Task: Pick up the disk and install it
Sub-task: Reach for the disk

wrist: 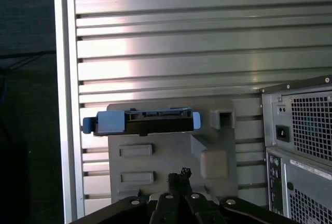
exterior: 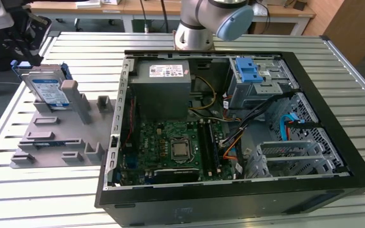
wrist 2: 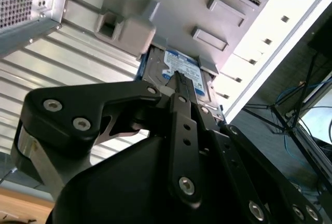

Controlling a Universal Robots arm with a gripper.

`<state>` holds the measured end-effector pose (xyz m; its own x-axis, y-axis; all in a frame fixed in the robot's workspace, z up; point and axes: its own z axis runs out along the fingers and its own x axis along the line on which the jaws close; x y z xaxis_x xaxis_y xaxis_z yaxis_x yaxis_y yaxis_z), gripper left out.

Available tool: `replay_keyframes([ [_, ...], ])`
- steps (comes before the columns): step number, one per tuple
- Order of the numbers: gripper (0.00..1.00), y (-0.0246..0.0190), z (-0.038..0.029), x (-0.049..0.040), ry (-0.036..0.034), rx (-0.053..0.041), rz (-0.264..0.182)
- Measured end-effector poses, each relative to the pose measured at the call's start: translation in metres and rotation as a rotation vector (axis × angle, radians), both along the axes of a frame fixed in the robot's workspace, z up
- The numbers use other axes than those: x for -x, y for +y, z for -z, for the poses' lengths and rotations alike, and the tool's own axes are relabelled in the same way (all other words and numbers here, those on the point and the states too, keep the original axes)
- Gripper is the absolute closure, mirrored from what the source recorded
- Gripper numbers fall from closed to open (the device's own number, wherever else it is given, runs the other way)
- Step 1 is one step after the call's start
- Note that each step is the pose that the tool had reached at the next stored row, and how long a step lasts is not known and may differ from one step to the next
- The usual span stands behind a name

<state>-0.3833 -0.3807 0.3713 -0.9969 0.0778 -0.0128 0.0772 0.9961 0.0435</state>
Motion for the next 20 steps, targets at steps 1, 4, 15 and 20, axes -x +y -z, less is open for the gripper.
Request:
replay_keyframes([
  [1, 0.89, 0.0011, 0.0006, 0.0043, 0.0001, 0.0, 0.0],
  [4, 0.89, 0.0097, 0.003, 0.0134, 0.0005, 0.0005, 0.0],
  [15, 0.89, 0.0416, 0.014, 0.0469, 0.0013, 0.0023, 0.0],
  [20, 0.89, 0.0422, 0.0142, 0.0482, 0.0013, 0.0023, 0.0],
])
